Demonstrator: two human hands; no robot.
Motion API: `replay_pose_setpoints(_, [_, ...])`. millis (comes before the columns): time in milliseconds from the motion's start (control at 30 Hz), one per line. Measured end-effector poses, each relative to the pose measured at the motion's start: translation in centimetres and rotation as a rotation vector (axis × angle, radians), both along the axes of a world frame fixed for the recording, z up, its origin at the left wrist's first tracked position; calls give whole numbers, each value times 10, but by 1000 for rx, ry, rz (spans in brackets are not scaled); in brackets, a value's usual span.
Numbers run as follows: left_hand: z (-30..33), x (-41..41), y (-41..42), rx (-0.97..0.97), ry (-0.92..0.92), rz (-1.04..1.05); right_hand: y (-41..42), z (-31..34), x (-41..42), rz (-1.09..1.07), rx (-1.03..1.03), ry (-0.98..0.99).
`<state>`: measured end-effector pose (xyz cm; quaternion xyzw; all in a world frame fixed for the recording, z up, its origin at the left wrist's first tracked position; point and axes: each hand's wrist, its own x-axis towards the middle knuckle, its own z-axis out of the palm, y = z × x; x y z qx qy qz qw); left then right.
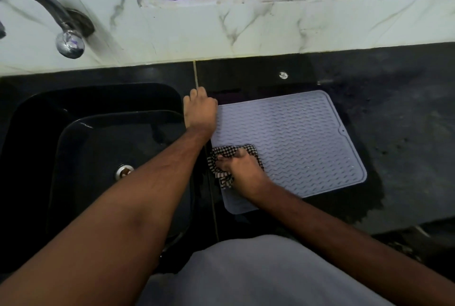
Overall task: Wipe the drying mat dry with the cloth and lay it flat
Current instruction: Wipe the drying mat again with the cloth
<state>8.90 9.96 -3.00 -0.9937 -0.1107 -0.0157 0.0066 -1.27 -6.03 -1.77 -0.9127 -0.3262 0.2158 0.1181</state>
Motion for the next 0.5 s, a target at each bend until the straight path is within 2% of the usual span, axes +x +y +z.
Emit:
replay_pose_setpoints(200, [0, -13, -6, 86, 36, -66, -29, -12, -47, -40, 31, 122])
replay_pose_setpoints(300, [14, -26, -14, -103, 22, 15, -28, -13, -50, -89, 66, 98])
replay_pose_setpoints(433, [7, -85, -19, -432, 116, -105, -25, -19, -48, -123, 85, 53])
replay_pose_setpoints(500, [-5, -105, -19, -466, 176, -146, -24, -17, -53, -118, 51, -31])
